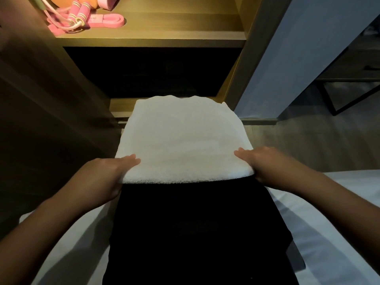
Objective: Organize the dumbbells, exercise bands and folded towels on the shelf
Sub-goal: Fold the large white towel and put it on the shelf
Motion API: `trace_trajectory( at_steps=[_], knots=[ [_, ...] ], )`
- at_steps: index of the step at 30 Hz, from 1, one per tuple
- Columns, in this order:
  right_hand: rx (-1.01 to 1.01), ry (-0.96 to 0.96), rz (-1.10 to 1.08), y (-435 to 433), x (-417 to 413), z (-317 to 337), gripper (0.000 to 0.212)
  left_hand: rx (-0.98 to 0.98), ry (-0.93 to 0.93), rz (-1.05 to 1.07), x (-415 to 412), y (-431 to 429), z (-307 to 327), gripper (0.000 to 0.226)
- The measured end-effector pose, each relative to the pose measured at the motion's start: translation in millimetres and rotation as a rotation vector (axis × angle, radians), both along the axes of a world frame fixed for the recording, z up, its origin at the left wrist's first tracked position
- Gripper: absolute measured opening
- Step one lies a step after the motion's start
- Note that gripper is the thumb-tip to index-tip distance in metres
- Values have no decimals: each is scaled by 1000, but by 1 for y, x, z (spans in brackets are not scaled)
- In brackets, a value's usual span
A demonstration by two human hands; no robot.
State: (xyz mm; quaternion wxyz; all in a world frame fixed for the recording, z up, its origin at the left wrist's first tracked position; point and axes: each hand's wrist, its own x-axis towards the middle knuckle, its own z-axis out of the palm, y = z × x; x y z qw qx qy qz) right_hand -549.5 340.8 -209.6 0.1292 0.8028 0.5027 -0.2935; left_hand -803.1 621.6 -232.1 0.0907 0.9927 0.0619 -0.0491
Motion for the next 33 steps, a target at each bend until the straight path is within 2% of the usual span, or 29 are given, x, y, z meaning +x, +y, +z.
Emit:
trace_trajectory(
  at_steps=[1, 3, 4, 6, 9, 10, 12, 13, 16, 22, 25, 28, 31, 33],
  knots=[
    [-49, 43, 10, 2, 1, 5, 60, -56, 103, 34, 0, 1, 7, 78],
    [-83, 159, -15, 8, 5, 12, 52, -182, 446, 117, 4, 5, 21, 75],
    [-54, 201, -60, 13, 7, 15, 60, -249, 507, 146, 9, 5, 27, 72],
    [100, 202, -212, 27, 9, 13, 72, -340, 383, 240, 24, 5, 29, 65],
    [400, -23, -277, 58, -2, -7, 50, -193, 94, 328, 56, -2, 12, 41],
    [421, -53, -254, 71, -9, -15, 50, -135, -8, 331, 69, -7, 1, 35],
    [380, -57, -221, 95, -18, -35, 55, -63, -127, 349, 97, -22, -17, 38],
    [348, -70, -204, 105, -21, -46, 57, -42, -108, 362, 108, -29, -26, 44],
    [223, -155, -200, 114, -20, -77, 64, 4, 126, 381, 119, -44, -54, 56],
    [160, -108, -560, 102, -2, -84, 76, -170, 230, 662, 106, -30, -60, 71],
    [192, 35, -793, 105, 22, -88, 81, -311, 261, 827, 112, -13, -56, 76],
    [306, 300, -1188, 107, 62, -90, 81, -690, 248, 1125, 127, 30, -56, 82],
    [337, 671, -1471, 107, 94, -90, 65, -1098, 194, 1310, 141, 59, -49, 56],
    [352, 764, -1500, 107, 108, -93, 54, -1180, 149, 1341, 149, 66, -46, 42]
  ],
)
